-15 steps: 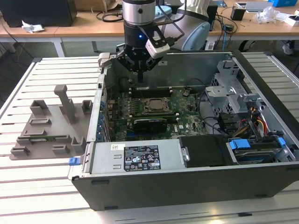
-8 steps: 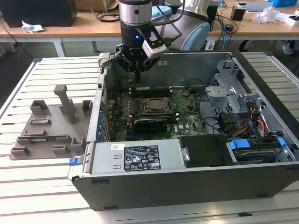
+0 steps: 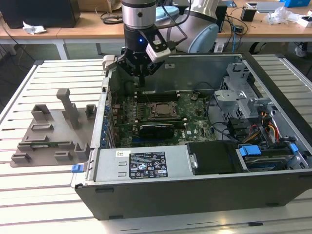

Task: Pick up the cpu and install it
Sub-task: 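Install the first cpu locking lever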

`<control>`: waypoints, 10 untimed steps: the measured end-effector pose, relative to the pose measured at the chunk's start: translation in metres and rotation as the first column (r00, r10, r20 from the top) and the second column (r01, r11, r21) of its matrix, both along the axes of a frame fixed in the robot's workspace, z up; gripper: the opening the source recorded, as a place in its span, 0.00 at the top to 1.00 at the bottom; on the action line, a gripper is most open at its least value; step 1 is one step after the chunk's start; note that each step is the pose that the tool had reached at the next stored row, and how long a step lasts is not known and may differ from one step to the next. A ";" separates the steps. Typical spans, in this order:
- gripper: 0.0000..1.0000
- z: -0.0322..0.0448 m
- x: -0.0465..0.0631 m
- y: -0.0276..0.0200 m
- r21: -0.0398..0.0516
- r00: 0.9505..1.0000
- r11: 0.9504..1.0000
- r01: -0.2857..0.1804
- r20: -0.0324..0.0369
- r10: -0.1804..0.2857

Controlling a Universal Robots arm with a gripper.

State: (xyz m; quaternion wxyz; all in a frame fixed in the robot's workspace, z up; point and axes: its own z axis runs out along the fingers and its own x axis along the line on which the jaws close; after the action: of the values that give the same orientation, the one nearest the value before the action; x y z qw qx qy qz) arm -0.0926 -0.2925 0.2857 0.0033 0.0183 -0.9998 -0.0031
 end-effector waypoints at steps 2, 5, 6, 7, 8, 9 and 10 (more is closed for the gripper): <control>0.89 -0.0044 -0.002 0.0015 0.000 1.000 1.000 0.000 0.000 0.000; 0.89 -0.0110 -0.006 0.0051 0.000 1.000 1.000 0.000 0.000 0.000; 0.89 -0.0123 -0.006 0.0062 0.000 1.000 1.000 0.000 0.000 0.000; 0.89 -0.0132 -0.006 0.0073 0.000 1.000 1.000 0.000 0.000 0.000; 0.89 -0.0146 -0.007 0.0088 0.000 1.000 1.000 -0.001 0.000 0.001; 0.89 -0.0156 -0.007 0.0096 0.000 1.000 1.000 -0.001 0.000 0.001; 0.89 -0.0169 -0.007 0.0102 0.000 1.000 1.000 -0.001 0.000 0.001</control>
State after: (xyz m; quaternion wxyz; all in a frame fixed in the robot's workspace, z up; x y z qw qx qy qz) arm -0.0992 -0.2823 0.2687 0.0033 0.0189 -0.9998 -0.0030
